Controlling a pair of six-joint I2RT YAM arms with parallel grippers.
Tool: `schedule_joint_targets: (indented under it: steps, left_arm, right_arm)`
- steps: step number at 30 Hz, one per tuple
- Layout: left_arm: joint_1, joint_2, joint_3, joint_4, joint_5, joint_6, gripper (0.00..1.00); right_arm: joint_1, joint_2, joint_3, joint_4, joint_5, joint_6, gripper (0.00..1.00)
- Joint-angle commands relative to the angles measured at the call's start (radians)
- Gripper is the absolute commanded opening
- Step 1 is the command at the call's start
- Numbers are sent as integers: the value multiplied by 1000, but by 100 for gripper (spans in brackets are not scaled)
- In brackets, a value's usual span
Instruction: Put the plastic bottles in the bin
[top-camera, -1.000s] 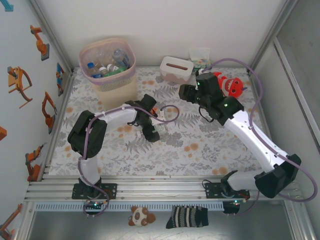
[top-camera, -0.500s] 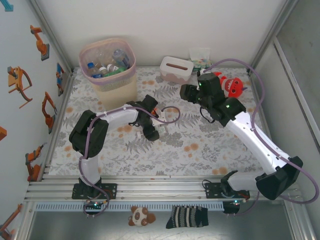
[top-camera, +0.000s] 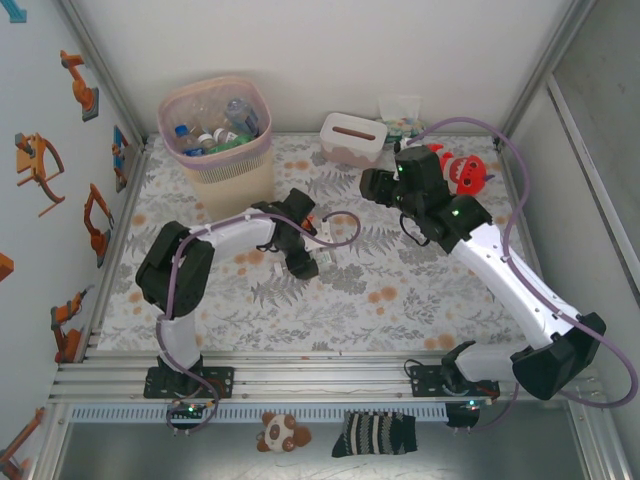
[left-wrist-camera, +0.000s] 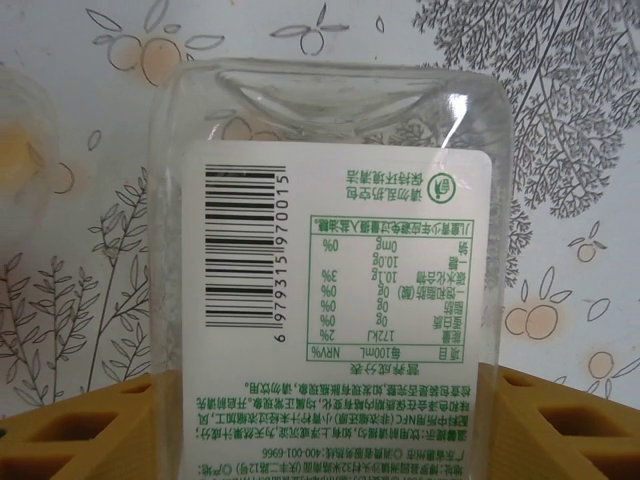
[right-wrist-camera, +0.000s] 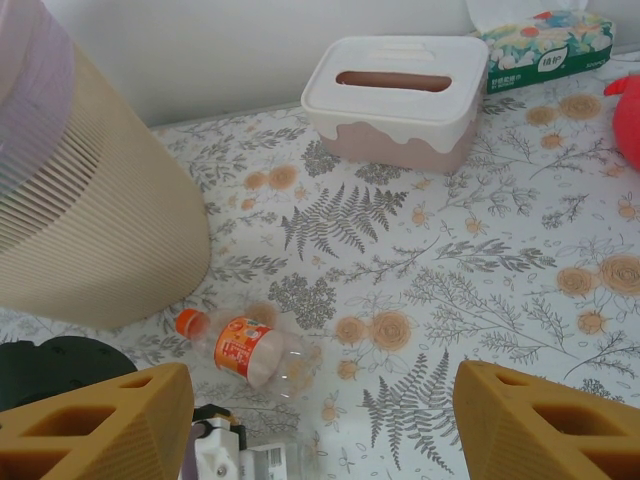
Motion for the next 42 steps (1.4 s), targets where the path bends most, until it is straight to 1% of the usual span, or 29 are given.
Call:
schedule_joint_targets:
  steps: [1,8,12,20,26,29,31,33,38,42]
  left_arm:
    - [11,-97,1,0,54,-28,67]
    - [33,-243,-5,23,96,-108,66]
    - [42,-328,-4,49,111,-155,66]
    - [97,-464,3,151,98,-301,63]
    - [129,-497,91,174,65,-399,61]
    - [136,-491,159,173,25,-431,61]
    - [141,-481,201,178,-31,-463,65]
    - [156,-469,239,182,-66,-497,64]
    - [202,-422,361,159,-173,-596,61]
    - [247,-407,381,212,-233,-690,57]
  right_arm:
    - [-7,-24,-13,10,15,8,68]
    - [-6,-28,-19,22,3,2,68]
    - [-6,-36,-30,53,-33,-24,68]
    - [-6,-61,-37,99,-140,-167,69]
    - [-6,-81,-20,88,-148,-249,69]
    - [-6,-86,-19,84,-134,-261,69]
    - [-6,-83,-14,77,-131,-265,69]
    - [-5,-81,-13,76,-133,-265,69]
    - [-6,-82,-11,76,-136,-264,69]
    - [-6,-80,-10,76,-131,-264,68]
